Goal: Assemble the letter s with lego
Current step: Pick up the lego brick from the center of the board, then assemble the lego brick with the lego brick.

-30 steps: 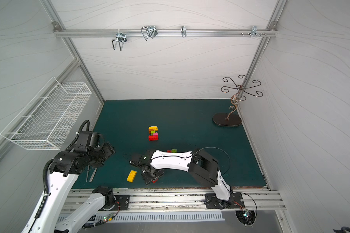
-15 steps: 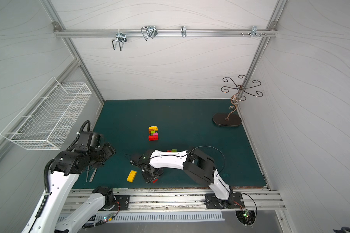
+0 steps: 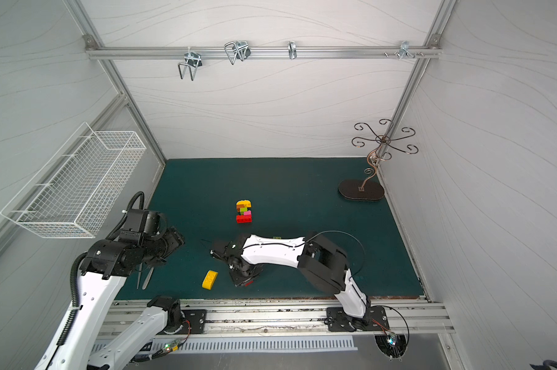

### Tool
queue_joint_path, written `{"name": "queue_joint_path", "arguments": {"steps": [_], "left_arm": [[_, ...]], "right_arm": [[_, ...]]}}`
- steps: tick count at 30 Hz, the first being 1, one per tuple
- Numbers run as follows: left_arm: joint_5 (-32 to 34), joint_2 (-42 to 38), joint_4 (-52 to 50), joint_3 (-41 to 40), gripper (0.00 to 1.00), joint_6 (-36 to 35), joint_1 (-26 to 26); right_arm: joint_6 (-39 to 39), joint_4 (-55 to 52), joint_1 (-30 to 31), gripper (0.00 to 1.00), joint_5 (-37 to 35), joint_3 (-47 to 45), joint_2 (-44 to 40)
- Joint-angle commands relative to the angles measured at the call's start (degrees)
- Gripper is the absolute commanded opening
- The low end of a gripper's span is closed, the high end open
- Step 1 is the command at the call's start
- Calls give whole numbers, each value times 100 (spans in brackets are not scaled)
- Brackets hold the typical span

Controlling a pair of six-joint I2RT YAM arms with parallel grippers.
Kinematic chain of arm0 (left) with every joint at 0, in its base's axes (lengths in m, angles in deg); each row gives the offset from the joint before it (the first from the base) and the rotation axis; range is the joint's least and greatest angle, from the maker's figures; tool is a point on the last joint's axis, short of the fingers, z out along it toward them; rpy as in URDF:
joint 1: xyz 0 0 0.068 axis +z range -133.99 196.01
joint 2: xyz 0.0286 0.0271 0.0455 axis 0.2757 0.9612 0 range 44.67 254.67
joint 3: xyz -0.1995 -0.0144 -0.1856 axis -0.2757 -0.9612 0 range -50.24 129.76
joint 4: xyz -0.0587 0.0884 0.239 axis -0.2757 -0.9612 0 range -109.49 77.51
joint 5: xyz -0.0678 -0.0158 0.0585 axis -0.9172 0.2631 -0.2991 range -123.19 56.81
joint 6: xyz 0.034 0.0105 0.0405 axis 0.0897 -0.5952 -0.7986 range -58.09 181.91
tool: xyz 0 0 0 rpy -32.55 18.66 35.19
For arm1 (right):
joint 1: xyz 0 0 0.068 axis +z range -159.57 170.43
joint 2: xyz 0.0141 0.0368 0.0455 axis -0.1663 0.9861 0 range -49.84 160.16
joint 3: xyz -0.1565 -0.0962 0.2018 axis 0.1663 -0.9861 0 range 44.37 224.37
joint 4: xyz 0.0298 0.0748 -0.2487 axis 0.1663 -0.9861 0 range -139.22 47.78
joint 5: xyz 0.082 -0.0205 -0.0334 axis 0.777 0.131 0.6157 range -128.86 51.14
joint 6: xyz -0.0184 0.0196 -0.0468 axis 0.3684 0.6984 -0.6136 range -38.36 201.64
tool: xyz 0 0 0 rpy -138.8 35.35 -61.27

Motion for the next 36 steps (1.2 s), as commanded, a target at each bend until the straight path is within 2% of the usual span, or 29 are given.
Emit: {"name": "queue_joint_path", "arguments": {"steps": [1,6,15,36], "left_arm": [[-138,28,231,-139,71,10,27],[-307,124,494,-372,71,74,28],[-388,267,668,-578,71,57,25],[-378,320,716,-621,71,70,25]], "right_arm": [[278,-497,-515,17,-279,-143,-551],[274,-425,-979,12,-115,-260,-515],[220,-39,-1289,8,136,-554,-233],[77,333,-1241,6,335,-698,-44]]}}
